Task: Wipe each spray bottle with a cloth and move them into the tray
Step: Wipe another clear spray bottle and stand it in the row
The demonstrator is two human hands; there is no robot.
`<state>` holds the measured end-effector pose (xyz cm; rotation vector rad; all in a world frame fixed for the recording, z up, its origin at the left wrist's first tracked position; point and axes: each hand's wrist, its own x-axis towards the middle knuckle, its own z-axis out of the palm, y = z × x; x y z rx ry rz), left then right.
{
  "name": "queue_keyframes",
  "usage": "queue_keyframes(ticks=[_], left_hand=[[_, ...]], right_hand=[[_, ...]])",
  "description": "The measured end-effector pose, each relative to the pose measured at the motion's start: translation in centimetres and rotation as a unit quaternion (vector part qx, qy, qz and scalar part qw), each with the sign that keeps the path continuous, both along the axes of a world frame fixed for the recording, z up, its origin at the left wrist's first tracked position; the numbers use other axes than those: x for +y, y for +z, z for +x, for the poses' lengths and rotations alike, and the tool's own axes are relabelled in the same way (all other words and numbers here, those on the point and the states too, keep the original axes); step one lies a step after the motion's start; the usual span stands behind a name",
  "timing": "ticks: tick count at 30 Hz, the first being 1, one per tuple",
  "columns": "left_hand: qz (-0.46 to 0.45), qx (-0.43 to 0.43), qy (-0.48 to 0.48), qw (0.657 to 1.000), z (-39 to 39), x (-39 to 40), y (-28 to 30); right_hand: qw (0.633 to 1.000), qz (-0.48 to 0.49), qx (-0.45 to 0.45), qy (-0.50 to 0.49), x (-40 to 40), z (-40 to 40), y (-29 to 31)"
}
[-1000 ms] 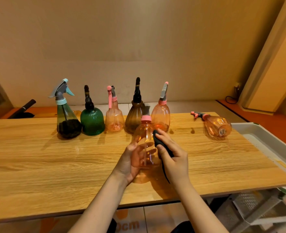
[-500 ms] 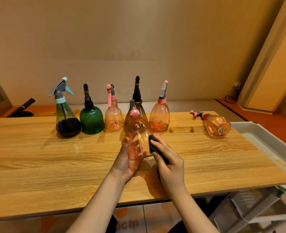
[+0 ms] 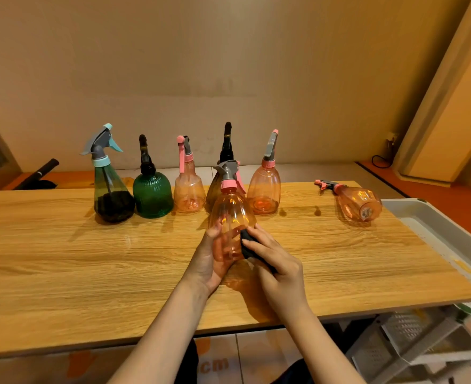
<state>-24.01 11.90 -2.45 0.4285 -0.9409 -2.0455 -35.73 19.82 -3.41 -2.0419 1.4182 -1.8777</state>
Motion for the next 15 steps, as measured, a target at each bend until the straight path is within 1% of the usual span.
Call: queue_keyframes(ticks=[4,7,12,15], left_hand=[[0.002,-0.003,0.001,1.000,0.0,0.1,0.3],[0.001,-0.009,-0.002,1.000,0.0,0.0,0.3],[-0.037,0.000,-0.030,0.999,0.0,0.1,0.3],[-0.058,-0.022,-0.042,0.997,-0.1,0.4,0.3]], right_hand=[[1.000,-0.003,-0.006,0.005,0.1,0.0,0.1],[0.999,0.005,-0.043,0.004,0.1,0.2,0.3],[0.998,0.007,-0.065,0.000,-0.3,-0.1,1.4],[0.998,0.002,-0.064,-0.012,-0.8,-1.0,2.4]])
